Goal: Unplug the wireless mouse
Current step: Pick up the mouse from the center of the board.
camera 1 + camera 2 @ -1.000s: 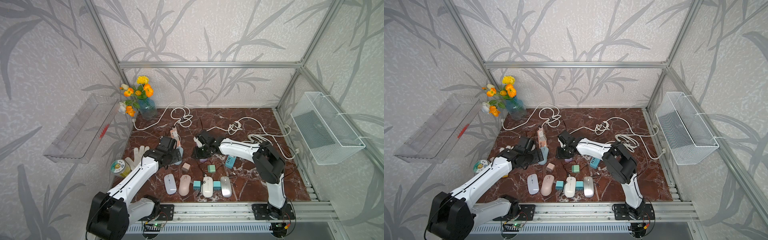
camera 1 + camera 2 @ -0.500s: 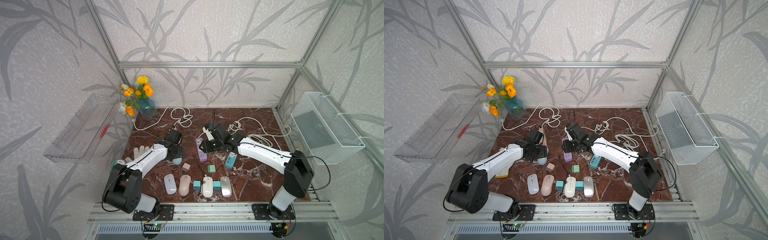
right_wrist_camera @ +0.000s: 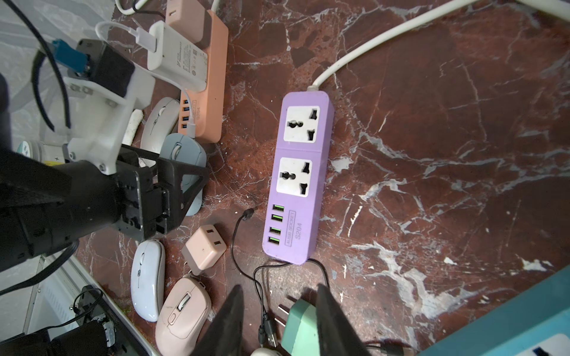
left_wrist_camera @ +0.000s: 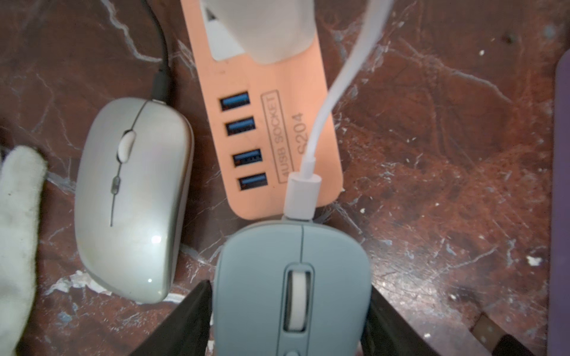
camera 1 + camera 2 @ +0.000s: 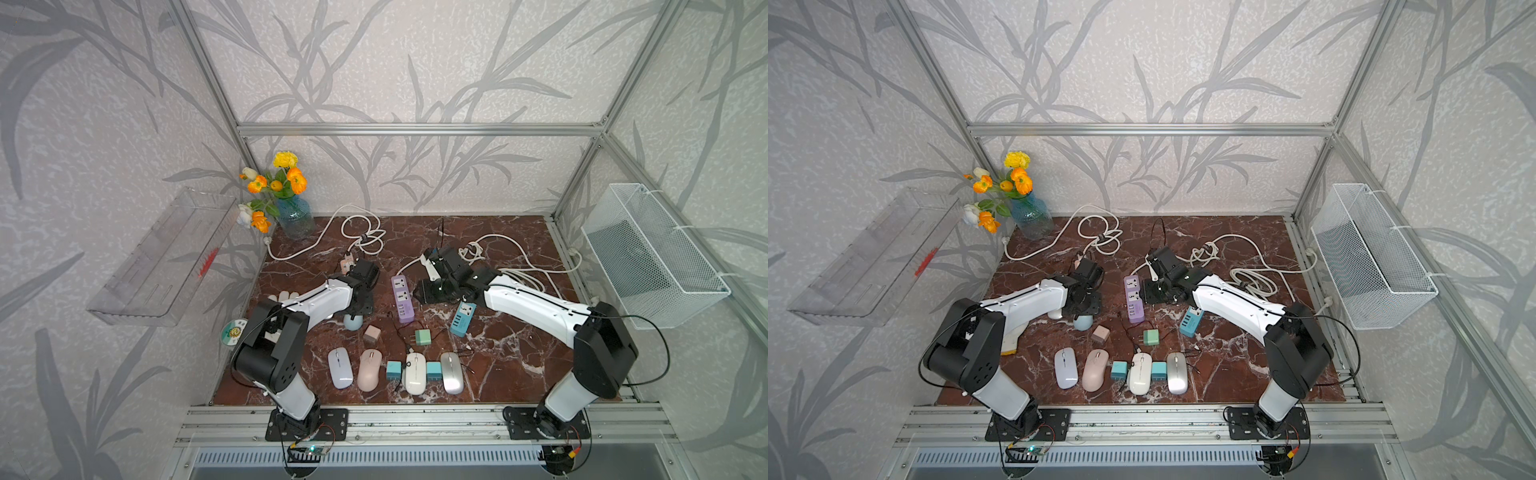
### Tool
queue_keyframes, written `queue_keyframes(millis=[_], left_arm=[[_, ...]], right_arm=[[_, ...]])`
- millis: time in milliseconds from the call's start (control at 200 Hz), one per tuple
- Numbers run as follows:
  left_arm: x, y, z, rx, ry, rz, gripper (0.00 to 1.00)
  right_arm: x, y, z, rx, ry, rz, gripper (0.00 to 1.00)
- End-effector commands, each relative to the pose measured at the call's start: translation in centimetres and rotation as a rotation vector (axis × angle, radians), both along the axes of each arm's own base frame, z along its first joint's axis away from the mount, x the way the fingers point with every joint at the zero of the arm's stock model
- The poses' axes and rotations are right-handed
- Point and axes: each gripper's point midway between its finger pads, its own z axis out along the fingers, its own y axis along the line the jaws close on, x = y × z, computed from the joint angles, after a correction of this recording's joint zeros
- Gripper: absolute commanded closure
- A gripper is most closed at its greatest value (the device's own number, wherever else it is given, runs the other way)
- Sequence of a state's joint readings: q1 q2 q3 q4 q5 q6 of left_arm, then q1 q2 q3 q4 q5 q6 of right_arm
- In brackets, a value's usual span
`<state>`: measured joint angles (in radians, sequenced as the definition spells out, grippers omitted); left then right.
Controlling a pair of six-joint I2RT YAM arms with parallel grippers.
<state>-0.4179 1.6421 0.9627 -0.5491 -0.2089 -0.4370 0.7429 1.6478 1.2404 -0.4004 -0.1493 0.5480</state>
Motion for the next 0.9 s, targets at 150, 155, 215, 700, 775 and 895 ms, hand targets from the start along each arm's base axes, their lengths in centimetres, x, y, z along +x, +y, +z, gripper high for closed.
queue_keyframes(millis=[150,155,215,700,775,895], left_arm=[[-0.7,-0.3,0.5,0.096,-0.007,-0.043,0.28],[-0.7,-0.3,0.4,0.095,-0.006,-0.041,0.28],[-1.0,-0.2,0.1,0.095,0.001,-0.032,0.30],[-0.9,0.1,-1.4,0.123,0.028,-0.001,0.40],[-0.9,0.1,-1.2,0.120,0.022,0.001,0.46],[-0.8,0.1,0.0,0.108,-0.007,0.004,0.52]], right_arm=[[-0.5,-0.4,0.3,0.016,0.000,0.001,0.61],[-0.5,-0.4,0.3,0.016,-0.001,0.001,0.61],[-0.5,-0.4,0.3,0.018,0.000,0.000,0.62],[-0.7,-0.7,1.0,0.021,-0.011,0.000,0.63],[-0.7,-0.7,1.0,0.023,-0.013,-0.002,0.63],[-0.6,-0.7,1.5,0.029,-0.027,-0.002,0.64]])
